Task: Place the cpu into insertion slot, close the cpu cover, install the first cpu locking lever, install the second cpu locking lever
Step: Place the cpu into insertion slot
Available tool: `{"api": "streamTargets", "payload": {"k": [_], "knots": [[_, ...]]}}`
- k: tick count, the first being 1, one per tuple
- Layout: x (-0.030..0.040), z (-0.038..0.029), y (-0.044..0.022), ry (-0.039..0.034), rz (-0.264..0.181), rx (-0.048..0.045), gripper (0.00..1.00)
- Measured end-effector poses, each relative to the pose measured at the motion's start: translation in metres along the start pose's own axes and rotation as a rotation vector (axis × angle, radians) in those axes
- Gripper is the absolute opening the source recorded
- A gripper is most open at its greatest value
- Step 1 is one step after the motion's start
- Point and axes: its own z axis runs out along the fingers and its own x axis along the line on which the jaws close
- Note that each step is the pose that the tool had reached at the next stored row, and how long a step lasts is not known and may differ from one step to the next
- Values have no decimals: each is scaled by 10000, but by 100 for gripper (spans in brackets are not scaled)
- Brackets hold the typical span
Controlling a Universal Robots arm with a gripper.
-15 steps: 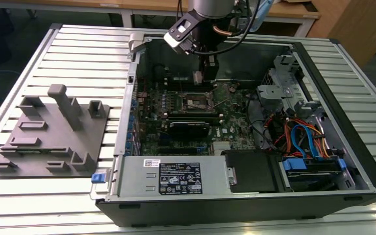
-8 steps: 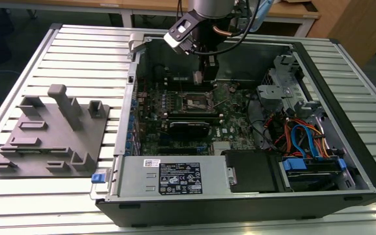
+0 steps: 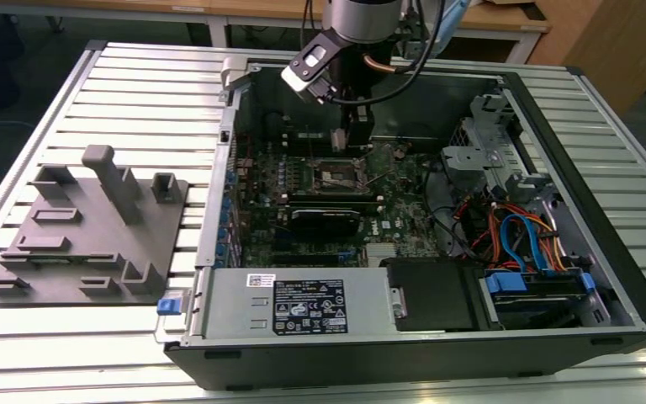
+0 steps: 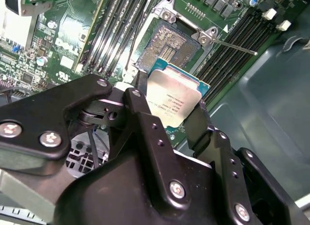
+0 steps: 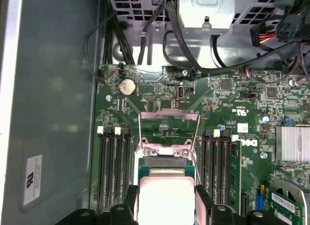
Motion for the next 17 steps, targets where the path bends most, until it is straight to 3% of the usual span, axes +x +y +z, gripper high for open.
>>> {"api": "streamTargets", "payload": {"k": [14,17], "knots": [[0,14,-1,-1,0,1,54],[-1,51,-4,-2,0,3,54]]}}
